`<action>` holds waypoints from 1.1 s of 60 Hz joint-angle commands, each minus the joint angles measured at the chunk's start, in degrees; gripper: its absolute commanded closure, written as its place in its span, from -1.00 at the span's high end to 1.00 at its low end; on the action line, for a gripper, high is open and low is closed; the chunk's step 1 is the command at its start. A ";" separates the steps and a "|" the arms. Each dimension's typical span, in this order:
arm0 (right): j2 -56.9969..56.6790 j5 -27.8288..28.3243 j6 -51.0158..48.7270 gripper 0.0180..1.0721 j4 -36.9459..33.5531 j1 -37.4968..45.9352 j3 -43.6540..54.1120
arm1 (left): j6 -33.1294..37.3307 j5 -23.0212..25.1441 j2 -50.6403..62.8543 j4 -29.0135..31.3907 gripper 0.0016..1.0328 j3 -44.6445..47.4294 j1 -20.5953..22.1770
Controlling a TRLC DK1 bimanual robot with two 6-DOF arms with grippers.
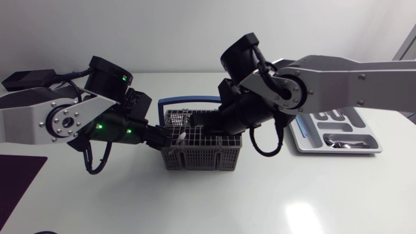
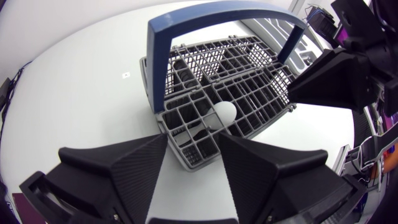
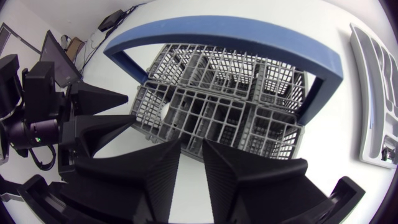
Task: Unload the cutlery basket into the drawer organizer.
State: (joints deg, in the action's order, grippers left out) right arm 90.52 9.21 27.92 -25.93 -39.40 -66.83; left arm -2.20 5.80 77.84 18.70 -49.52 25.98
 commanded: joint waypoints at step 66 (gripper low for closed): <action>10.64 5.29 10.84 -0.28 7.48 -2.97 -4.98 | 12.04 12.04 -3.49 -9.82 0.25 9.61 -6.47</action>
State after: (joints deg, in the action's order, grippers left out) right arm 99.55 13.98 35.92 -19.27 -41.95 -70.70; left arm 7.90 16.91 75.02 9.52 -41.47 20.18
